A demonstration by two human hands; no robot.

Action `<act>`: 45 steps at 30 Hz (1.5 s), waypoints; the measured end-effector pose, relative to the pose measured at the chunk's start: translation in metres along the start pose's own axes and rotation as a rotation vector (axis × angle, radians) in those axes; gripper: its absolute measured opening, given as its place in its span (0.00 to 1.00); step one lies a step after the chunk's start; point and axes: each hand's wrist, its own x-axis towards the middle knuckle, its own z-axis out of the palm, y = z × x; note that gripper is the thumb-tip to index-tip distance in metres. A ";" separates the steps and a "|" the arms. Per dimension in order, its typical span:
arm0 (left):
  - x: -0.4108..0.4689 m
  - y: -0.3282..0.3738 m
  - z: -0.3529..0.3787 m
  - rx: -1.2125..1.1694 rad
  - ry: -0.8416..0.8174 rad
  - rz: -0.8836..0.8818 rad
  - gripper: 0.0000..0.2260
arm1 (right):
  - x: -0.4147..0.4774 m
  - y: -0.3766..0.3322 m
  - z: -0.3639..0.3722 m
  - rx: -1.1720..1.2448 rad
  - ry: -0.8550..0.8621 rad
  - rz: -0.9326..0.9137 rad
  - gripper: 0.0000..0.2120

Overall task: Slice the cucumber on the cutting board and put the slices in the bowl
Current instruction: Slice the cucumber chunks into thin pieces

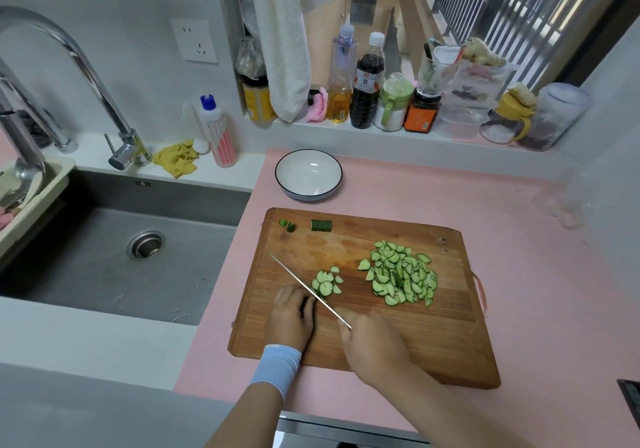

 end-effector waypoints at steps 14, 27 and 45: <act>0.001 -0.003 0.001 0.007 -0.012 -0.013 0.05 | -0.013 0.006 -0.009 0.015 -0.009 -0.017 0.12; 0.001 -0.001 0.001 0.001 0.002 -0.007 0.07 | 0.014 -0.015 -0.001 -0.027 -0.063 0.056 0.10; 0.001 -0.002 -0.001 0.006 -0.004 0.002 0.08 | -0.009 -0.001 -0.006 0.074 -0.024 0.000 0.10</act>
